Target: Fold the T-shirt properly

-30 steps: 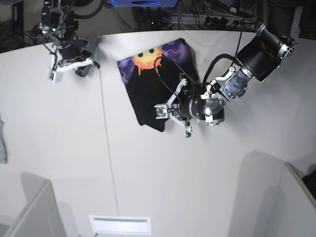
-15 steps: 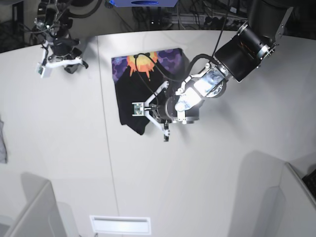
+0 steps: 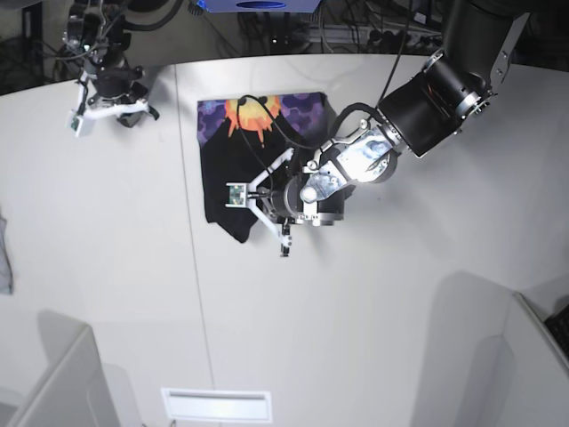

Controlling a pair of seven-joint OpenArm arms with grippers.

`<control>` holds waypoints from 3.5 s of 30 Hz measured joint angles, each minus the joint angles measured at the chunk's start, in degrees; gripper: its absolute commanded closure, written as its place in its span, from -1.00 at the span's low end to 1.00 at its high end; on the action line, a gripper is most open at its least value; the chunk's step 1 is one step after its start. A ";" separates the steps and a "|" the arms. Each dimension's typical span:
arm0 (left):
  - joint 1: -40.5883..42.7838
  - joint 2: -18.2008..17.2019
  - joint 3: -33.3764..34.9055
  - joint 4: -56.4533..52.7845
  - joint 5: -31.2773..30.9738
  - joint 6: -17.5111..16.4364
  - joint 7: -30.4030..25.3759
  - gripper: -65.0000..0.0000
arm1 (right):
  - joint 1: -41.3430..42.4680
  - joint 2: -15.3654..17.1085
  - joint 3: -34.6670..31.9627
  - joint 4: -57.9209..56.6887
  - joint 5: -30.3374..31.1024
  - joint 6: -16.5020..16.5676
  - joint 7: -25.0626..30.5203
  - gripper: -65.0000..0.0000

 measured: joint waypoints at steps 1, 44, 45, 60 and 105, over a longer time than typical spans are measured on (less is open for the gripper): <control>0.00 0.00 0.00 0.00 0.00 0.00 0.00 1.00 | -0.02 0.00 0.00 0.00 0.00 0.00 0.00 1.00; 26.25 -4.72 -49.18 34.10 0.63 -1.07 -9.92 0.09 | 0.22 8.59 -5.27 0.59 -0.22 10.69 1.66 1.00; 28.98 -5.03 -50.99 33.99 0.39 -1.07 -14.93 0.24 | -0.07 8.52 -5.27 0.72 -0.68 11.87 2.69 1.00; 63.23 -6.47 -68.48 33.81 0.68 -0.85 -47.43 1.00 | -11.76 2.23 -5.09 6.62 -32.72 26.18 16.57 1.00; 37.07 6.51 -38.51 -72.70 -0.02 27.32 -62.97 1.00 | 22.47 4.35 -40.52 -105.96 -33.46 26.32 49.44 1.00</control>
